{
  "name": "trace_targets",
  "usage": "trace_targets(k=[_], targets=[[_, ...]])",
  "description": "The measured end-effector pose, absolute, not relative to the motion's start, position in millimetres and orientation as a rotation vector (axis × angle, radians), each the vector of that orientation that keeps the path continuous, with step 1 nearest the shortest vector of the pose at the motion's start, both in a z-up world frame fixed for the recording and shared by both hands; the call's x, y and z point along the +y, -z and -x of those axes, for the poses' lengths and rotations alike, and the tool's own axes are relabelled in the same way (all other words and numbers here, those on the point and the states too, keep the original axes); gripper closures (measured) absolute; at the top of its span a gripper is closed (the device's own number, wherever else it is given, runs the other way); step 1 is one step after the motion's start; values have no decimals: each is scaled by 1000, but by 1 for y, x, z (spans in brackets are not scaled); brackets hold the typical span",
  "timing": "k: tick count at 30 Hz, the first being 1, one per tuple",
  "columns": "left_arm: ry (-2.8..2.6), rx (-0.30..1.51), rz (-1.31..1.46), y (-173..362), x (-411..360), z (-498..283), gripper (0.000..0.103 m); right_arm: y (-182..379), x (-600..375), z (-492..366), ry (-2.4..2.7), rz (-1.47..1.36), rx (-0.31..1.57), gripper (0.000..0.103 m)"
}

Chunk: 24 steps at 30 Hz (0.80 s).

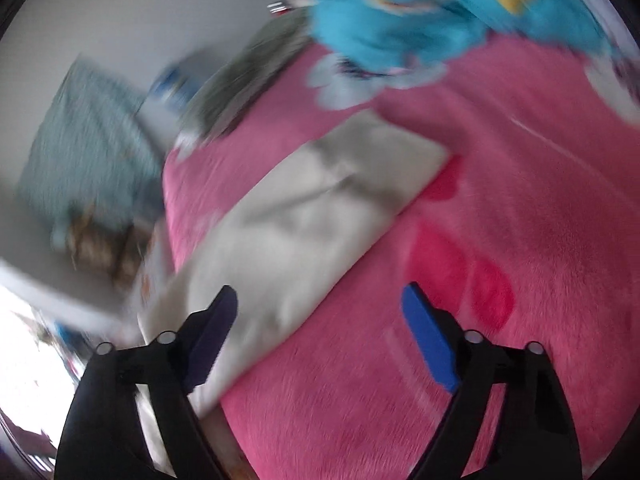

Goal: Fold large clothes
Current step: 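Grasp the sleeve cuff with the right tool and lift it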

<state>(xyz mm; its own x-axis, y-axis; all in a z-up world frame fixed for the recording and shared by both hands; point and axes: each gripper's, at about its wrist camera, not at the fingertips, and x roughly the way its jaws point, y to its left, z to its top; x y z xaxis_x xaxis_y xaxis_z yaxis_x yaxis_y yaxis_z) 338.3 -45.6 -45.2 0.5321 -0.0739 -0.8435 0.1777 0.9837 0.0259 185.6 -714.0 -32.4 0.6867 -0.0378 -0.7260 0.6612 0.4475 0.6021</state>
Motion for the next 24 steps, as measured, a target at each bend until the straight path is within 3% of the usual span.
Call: trace_targets(k=[9, 24], targets=[[153, 1001, -116, 46, -45, -338, 6, 57, -752, -196, 551, -1138, 635, 37], [148, 999, -119, 45, -46, -338, 6, 60, -763, -211, 656, -1030, 679, 70]])
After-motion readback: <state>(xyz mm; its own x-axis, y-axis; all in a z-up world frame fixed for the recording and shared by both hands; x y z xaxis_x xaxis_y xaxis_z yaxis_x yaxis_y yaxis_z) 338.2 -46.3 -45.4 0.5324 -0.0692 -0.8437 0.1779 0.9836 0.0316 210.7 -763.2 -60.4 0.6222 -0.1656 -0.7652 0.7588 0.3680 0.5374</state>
